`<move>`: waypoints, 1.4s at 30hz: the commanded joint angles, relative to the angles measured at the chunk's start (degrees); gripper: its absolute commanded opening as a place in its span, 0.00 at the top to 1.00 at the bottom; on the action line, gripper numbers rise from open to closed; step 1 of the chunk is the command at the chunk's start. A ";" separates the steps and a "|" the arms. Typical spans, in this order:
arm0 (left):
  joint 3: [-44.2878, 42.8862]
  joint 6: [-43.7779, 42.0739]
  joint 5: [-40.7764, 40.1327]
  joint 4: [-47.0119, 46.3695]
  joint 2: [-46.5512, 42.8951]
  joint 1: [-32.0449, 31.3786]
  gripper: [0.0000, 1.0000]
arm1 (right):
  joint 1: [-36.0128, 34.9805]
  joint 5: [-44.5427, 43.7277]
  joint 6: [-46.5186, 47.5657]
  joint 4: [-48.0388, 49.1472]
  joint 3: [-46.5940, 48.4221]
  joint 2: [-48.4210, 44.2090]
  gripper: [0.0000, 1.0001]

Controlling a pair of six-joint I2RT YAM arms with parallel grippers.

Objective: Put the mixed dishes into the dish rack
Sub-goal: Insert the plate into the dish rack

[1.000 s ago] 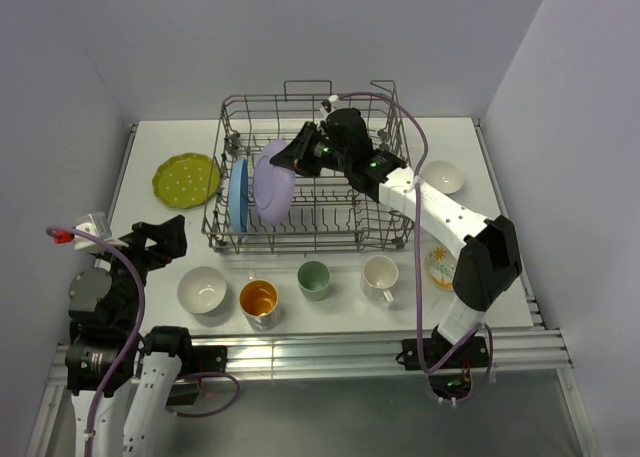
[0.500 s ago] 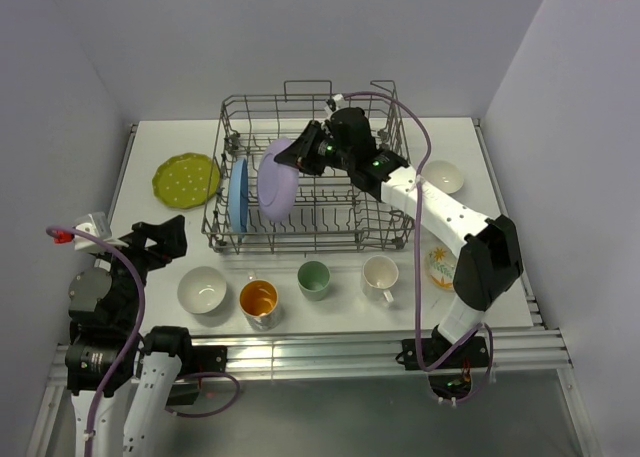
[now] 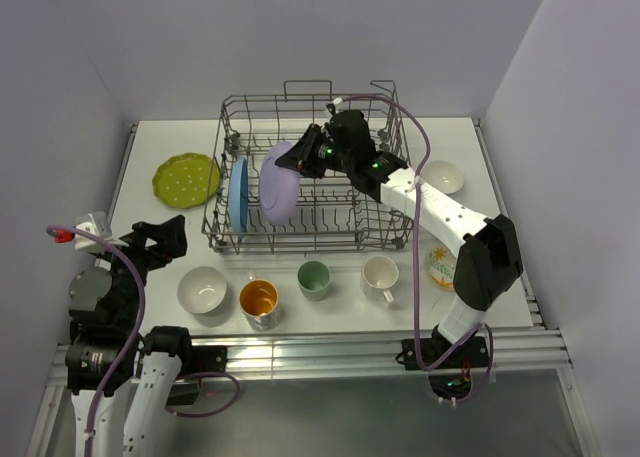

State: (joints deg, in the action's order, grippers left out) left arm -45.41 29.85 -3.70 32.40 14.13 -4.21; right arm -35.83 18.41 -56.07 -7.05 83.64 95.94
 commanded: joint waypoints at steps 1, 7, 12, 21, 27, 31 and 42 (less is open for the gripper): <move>-1.26 0.39 1.16 -1.82 0.81 -0.10 0.01 | 0.41 -0.48 0.35 3.53 0.30 -1.28 1.00; -1.35 0.30 1.24 -2.08 1.25 -0.10 0.01 | 0.33 -0.31 0.70 3.53 0.74 -0.93 1.00; -1.35 0.21 1.24 -1.91 1.08 -0.10 0.01 | 0.33 -0.31 0.88 3.27 1.09 -0.67 1.00; -1.26 0.04 0.72 -1.03 0.28 -0.10 0.01 | 0.33 -0.31 1.40 3.36 1.18 -0.93 1.00; -0.65 0.83 1.16 -1.73 0.63 -0.10 0.01 | 0.24 0.57 0.79 3.36 1.62 -0.05 1.00; -1.00 0.65 0.89 -1.64 0.99 -0.10 0.01 | 0.24 0.83 0.62 3.01 1.97 -0.05 1.00; -1.00 0.74 1.33 -2.08 1.43 -0.10 0.01 | -2.57 -5.58 2.46 -2.09 5.49 2.06 1.00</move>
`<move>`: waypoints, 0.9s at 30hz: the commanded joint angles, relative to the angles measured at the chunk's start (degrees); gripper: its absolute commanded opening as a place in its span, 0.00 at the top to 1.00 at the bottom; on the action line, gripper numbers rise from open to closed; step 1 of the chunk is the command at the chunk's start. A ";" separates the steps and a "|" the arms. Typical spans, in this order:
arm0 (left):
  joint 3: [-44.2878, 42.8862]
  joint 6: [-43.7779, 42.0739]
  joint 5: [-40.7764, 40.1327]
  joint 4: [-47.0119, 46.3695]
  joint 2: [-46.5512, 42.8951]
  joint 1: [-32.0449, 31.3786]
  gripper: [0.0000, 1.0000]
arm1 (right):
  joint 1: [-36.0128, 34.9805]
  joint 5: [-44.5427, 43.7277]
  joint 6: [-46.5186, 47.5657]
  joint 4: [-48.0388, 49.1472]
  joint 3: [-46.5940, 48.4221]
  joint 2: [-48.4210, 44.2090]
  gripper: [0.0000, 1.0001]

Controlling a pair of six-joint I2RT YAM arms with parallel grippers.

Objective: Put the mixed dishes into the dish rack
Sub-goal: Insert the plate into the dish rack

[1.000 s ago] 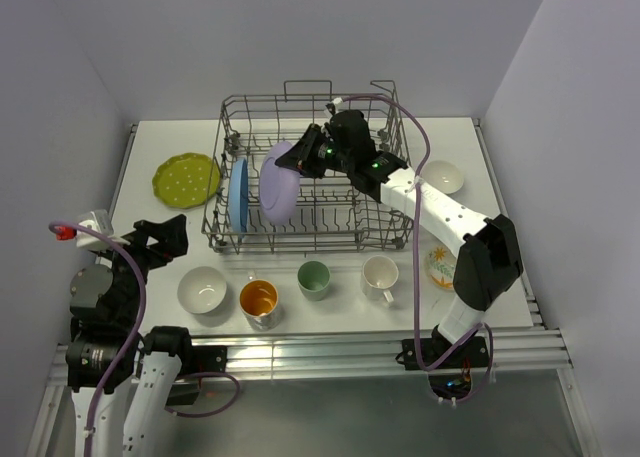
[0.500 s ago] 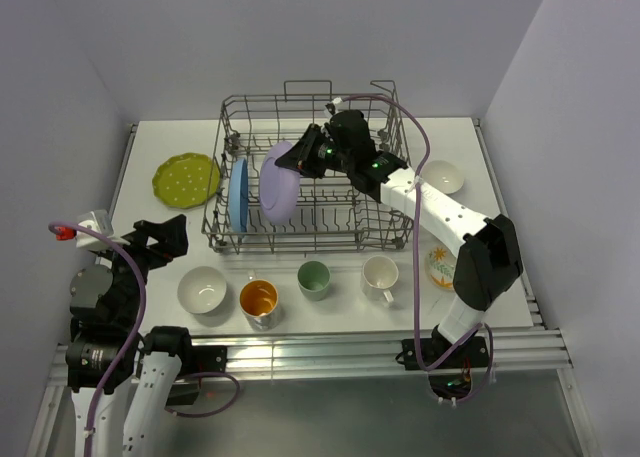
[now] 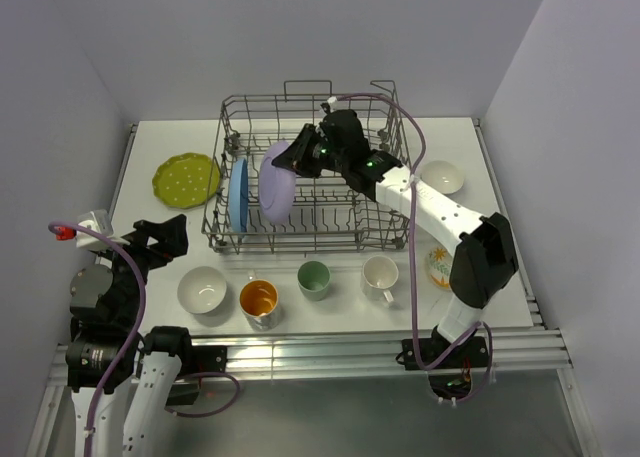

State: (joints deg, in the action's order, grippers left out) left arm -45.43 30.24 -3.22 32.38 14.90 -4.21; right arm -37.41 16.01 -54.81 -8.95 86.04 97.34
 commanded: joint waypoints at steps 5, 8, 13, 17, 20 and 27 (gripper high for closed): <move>-1.24 0.00 0.15 -1.27 0.13 -0.10 0.01 | -1.44 -6.07 1.81 -1.68 2.82 1.80 1.00; -1.07 0.00 0.23 -1.44 0.22 -0.10 0.01 | -1.70 -8.80 2.42 -2.91 2.47 2.24 1.00; -1.06 0.17 0.76 -2.23 0.92 -0.19 0.01 | -2.76 -10.73 2.86 -3.26 2.03 3.38 1.00; -1.24 0.00 0.85 -2.32 1.28 -0.19 0.01 | -3.99 -12.22 3.48 -3.88 3.16 5.13 1.00; -1.33 -0.09 0.76 -2.15 1.19 -0.10 0.01 | -4.69 -13.54 4.35 -4.41 4.31 6.28 0.96; -1.50 -0.53 0.85 -1.88 1.19 -0.10 0.01 | -5.66 -13.64 6.37 -4.15 5.37 7.34 0.48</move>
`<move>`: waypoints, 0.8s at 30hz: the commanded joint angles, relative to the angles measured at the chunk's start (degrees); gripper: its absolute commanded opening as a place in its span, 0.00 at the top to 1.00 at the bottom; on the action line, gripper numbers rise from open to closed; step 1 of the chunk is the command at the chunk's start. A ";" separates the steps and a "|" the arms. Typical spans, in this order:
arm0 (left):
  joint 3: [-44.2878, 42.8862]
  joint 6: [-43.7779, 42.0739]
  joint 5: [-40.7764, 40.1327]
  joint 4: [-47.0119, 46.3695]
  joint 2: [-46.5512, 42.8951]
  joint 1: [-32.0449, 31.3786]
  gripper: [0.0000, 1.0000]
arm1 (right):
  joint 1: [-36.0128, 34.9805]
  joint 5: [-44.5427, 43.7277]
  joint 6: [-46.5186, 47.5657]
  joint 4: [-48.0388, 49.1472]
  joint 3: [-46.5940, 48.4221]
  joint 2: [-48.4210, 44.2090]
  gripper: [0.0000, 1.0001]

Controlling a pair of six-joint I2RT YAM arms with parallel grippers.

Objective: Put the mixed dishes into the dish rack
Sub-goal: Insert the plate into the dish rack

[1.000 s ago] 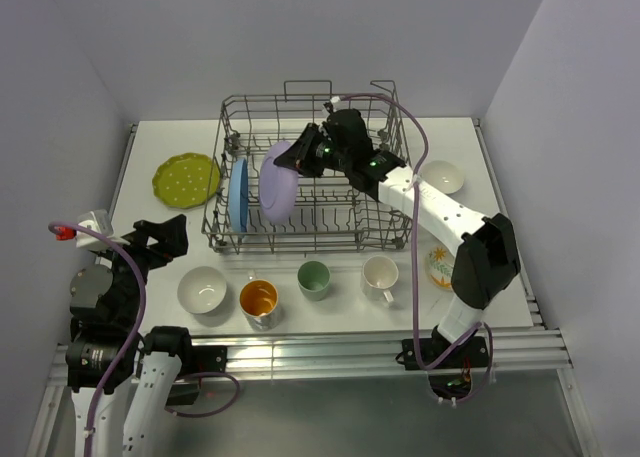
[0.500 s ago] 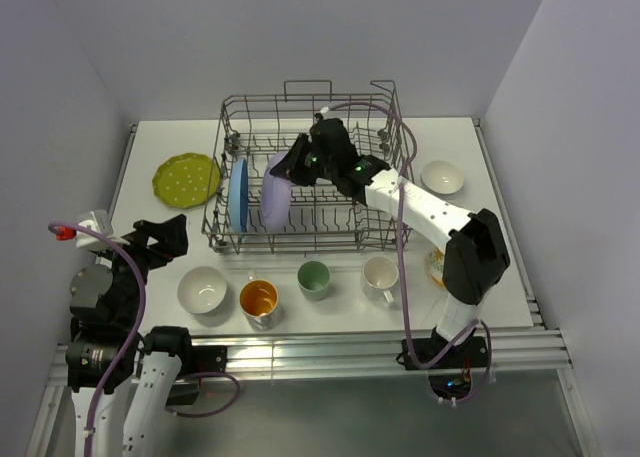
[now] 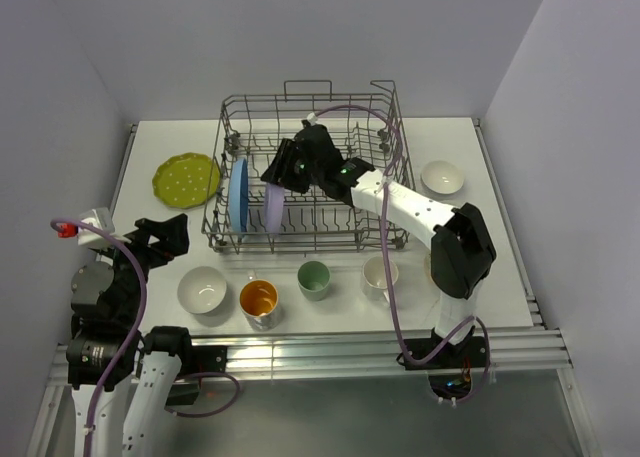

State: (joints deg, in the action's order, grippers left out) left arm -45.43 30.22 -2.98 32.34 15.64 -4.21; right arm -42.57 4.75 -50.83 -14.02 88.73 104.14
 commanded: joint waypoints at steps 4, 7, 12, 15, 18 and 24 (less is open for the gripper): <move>-1.50 -0.69 1.14 -1.84 0.80 -0.10 0.01 | -0.94 -2.47 3.45 1.37 2.94 0.45 0.34; -1.50 -0.60 1.23 -1.93 0.71 -0.10 0.01 | -1.55 -2.73 4.16 1.28 3.56 0.28 0.32; -1.77 -0.51 1.23 -1.67 0.53 -0.10 0.01 | -2.34 -2.64 5.47 0.93 4.87 -0.07 0.23; -1.77 -0.60 1.14 -1.58 0.36 -0.19 0.01 | -2.87 -2.38 6.27 0.75 5.75 -0.86 0.20; -1.94 -0.69 1.23 -1.66 0.53 -0.19 0.01 | -3.22 -2.47 7.14 0.49 6.37 -1.83 0.19; -2.21 -0.51 1.75 -2.28 1.23 -0.10 0.01 | -4.45 -1.16 7.41 0.66 6.46 -2.89 0.19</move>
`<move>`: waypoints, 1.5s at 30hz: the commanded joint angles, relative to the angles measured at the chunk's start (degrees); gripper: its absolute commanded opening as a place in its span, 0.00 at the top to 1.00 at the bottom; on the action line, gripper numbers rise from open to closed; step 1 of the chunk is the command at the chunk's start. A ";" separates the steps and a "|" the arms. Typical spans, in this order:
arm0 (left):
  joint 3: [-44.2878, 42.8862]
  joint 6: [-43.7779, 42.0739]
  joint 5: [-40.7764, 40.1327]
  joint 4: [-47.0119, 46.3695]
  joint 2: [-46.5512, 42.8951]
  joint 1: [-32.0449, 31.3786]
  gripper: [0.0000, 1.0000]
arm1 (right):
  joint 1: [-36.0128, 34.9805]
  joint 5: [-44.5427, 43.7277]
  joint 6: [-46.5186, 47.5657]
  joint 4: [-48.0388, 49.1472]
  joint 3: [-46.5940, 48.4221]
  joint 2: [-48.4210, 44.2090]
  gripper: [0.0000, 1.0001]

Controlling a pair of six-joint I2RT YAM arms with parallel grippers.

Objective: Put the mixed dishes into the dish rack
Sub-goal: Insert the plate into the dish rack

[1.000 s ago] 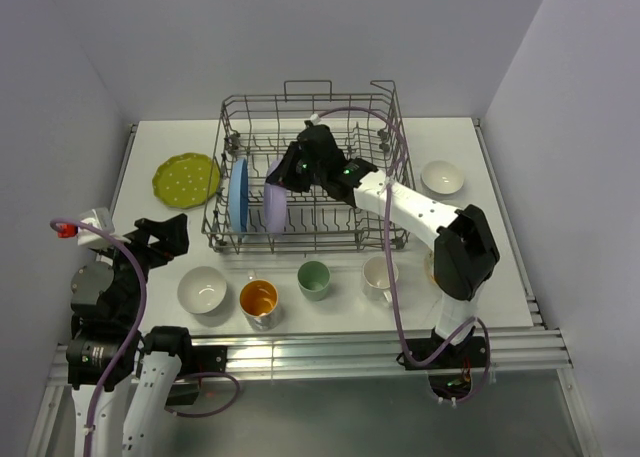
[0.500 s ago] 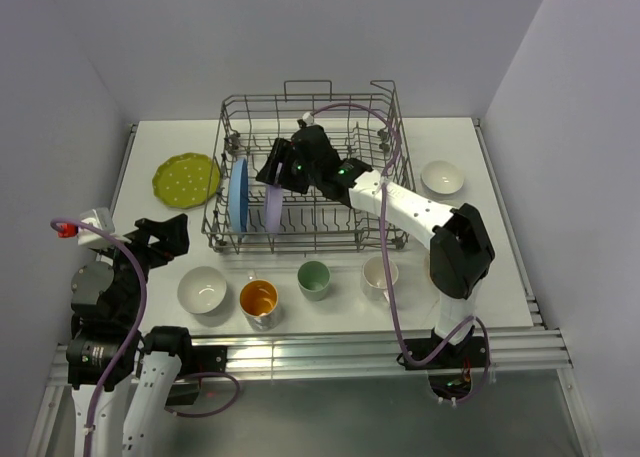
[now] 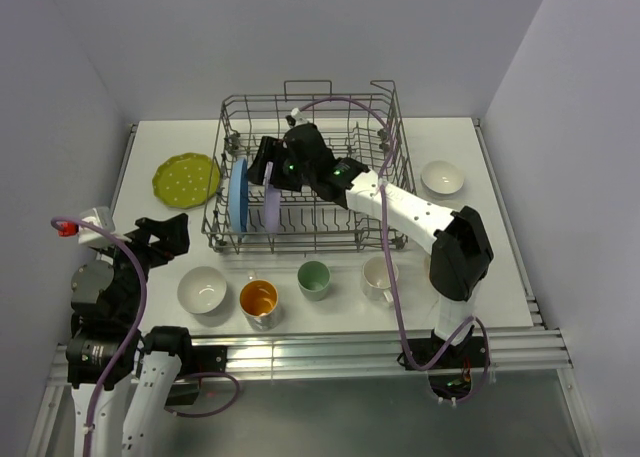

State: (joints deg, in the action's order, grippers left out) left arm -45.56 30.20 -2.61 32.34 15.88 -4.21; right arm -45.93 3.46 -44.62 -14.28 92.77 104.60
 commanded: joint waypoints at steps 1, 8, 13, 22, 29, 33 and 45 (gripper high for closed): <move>-2.16 -0.49 1.47 -2.28 1.00 -0.10 0.01 | -1.18 0.66 1.03 1.10 2.33 -3.43 0.19; -2.52 -0.66 1.03 -1.75 0.82 -0.10 0.01 | -1.18 5.41 0.32 2.77 2.06 -3.17 0.20; -2.25 -0.66 1.20 -2.01 0.73 -0.10 0.01 | -1.09 7.25 1.03 3.82 1.98 -3.35 0.19; -2.95 -0.84 0.86 -1.40 0.65 -0.10 0.01 | 0.49 12.89 6.30 6.55 0.66 0.25 0.11; -3.04 -1.19 0.41 -0.87 0.20 -0.10 0.01 | 0.41 2.88 5.68 2.51 1.09 -0.09 0.10; -2.52 -0.75 1.03 -1.84 0.55 -0.10 0.01 | 0.14 -2.67 6.56 -0.65 1.54 -0.97 0.10; -3.31 -1.54 1.56 -2.19 1.26 -0.10 0.01 | 0.58 0.40 13.50 3.47 -4.62 -9.66 0.09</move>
State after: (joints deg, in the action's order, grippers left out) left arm -46.87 29.56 -2.22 32.38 16.36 -4.21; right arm -45.74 3.14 -34.68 -14.52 88.36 101.16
